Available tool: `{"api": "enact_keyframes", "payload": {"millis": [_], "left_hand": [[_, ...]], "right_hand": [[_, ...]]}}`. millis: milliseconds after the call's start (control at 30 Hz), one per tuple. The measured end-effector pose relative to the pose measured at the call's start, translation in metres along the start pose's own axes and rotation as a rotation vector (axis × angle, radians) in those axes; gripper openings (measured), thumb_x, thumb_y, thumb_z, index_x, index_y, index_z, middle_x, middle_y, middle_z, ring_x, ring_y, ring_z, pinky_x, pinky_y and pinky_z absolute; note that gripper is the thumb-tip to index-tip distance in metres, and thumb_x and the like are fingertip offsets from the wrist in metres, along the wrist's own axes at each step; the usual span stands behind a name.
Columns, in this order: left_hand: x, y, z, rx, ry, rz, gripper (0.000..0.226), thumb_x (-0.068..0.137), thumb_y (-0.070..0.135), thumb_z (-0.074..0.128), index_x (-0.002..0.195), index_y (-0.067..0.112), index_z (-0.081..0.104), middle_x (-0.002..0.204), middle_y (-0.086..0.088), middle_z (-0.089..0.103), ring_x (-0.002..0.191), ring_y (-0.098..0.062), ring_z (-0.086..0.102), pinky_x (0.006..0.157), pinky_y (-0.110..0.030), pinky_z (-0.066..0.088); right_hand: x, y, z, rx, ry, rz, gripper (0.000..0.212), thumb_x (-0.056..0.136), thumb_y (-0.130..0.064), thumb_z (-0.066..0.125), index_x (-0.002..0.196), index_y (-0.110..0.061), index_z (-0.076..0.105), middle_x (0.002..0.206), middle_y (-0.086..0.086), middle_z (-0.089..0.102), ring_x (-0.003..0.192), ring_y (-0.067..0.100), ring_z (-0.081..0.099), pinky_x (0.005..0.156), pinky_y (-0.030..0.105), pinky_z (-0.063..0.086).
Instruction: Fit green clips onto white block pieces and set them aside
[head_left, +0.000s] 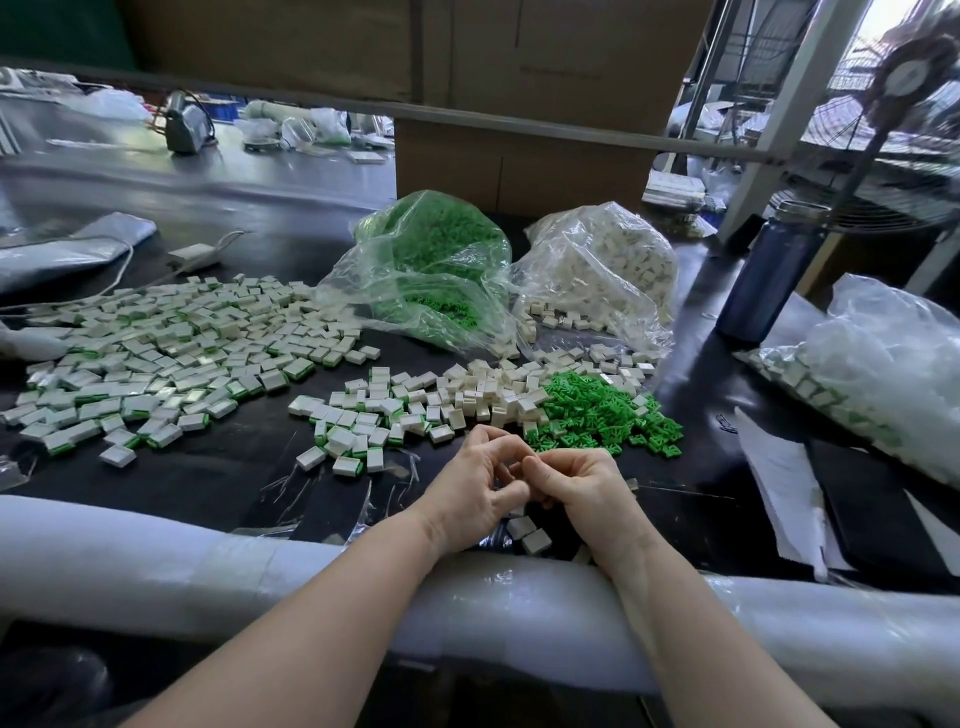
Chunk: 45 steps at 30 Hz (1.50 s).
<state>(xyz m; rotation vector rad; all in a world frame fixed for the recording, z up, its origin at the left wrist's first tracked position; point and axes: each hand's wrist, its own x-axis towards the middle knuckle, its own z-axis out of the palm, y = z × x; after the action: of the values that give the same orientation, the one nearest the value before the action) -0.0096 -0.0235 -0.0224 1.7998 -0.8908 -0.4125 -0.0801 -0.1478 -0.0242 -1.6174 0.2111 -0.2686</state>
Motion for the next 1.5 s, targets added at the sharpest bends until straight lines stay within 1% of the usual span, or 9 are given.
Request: {"api": "enact_keyframes", "payload": {"millis": [133,400,500,733,833,1000,1133,1267,1500], "left_hand": [[0.0011,-0.0032,0.0008,-0.001,-0.008,-0.001,0.025,0.083,-0.001,0.055,0.082,0.024,0.057,0.109,-0.006,0.042,0.076,-0.013,0.047,0.069,-0.018,0.047],[0.0027,-0.0066,0.0024,-0.036,0.013,0.016,0.029,0.082,-0.002,0.056,0.077,0.027,0.056,0.103,-0.001,0.042,0.065,0.000,0.045,0.059,-0.008,0.041],[0.0032,-0.0076,0.0019,-0.044,0.006,0.018,0.029,0.082,-0.001,0.056,0.077,0.028,0.056,0.103,0.000,0.042,0.066,-0.003,0.045,0.059,-0.008,0.041],[0.0017,-0.0067,0.0012,-0.024,-0.016,0.005,0.029,0.083,0.002,0.056,0.078,0.031,0.055,0.102,0.003,0.041,0.074,-0.011,0.047,0.068,-0.020,0.046],[0.0008,-0.0036,0.0003,-0.015,-0.003,0.012,0.026,0.083,0.001,0.055,0.080,0.027,0.056,0.106,-0.003,0.043,0.076,-0.012,0.048,0.071,-0.021,0.049],[0.0001,-0.0020,-0.0022,-0.103,0.052,0.006,0.007,0.087,0.009,0.061,0.090,0.015,0.061,0.109,-0.010,0.045,0.092,-0.031,0.060,0.087,-0.038,0.052],[0.0019,-0.0025,-0.0023,-0.048,0.119,-0.025,0.004,0.087,0.013,0.062,0.091,0.014,0.063,0.104,-0.005,0.049,0.089,-0.025,0.060,0.086,-0.031,0.052],[0.0017,-0.0038,-0.0022,0.002,0.150,-0.031,0.006,0.086,0.012,0.063,0.092,0.010,0.064,0.104,-0.007,0.052,0.083,-0.020,0.058,0.079,-0.023,0.051],[0.0016,-0.0049,-0.0009,0.107,0.147,-0.025,0.008,0.085,0.012,0.064,0.092,0.010,0.066,0.101,-0.003,0.054,0.084,-0.024,0.058,0.083,-0.031,0.050]], "right_hand": [[0.0004,-0.0001,0.0001,0.010,0.004,0.009,0.019,0.087,-0.007,0.060,0.082,0.009,0.070,0.073,0.026,0.061,0.069,0.030,0.052,0.066,0.039,0.041],[0.0015,0.0007,0.0013,0.039,0.005,0.018,0.017,0.087,-0.006,0.060,0.077,0.003,0.071,0.058,0.009,0.062,0.055,0.016,0.055,0.053,0.024,0.044],[0.0011,0.0009,0.0007,0.052,0.002,0.028,0.017,0.086,-0.006,0.061,0.080,0.007,0.070,0.061,0.013,0.062,0.058,0.019,0.055,0.056,0.026,0.044],[0.0015,0.0017,0.0000,0.034,0.018,0.021,0.018,0.086,-0.005,0.061,0.077,0.008,0.070,0.053,0.006,0.060,0.048,0.011,0.053,0.048,0.021,0.043],[0.0015,0.0015,0.0013,0.027,0.026,-0.001,0.020,0.086,-0.008,0.061,0.070,-0.003,0.072,0.052,0.003,0.061,0.048,0.010,0.053,0.048,0.021,0.043],[0.0017,0.0000,0.0046,0.050,0.023,-0.042,0.024,0.089,-0.019,0.056,0.074,-0.008,0.071,0.060,0.002,0.066,0.056,0.009,0.061,0.054,0.018,0.048],[0.0027,0.0012,0.0015,0.109,0.136,-0.041,0.013,0.088,-0.007,0.060,0.084,0.000,0.070,0.064,0.004,0.070,0.059,0.013,0.067,0.053,0.019,0.052],[0.0008,0.0016,-0.0003,0.008,0.168,-0.078,0.012,0.081,0.002,0.066,0.075,-0.007,0.070,0.065,0.002,0.069,0.060,0.011,0.065,0.053,0.020,0.052],[0.0012,0.0019,0.0002,-0.125,0.148,-0.050,0.008,0.083,-0.001,0.064,0.076,-0.005,0.064,0.072,0.010,0.066,0.064,0.017,0.063,0.056,0.023,0.052]]}}
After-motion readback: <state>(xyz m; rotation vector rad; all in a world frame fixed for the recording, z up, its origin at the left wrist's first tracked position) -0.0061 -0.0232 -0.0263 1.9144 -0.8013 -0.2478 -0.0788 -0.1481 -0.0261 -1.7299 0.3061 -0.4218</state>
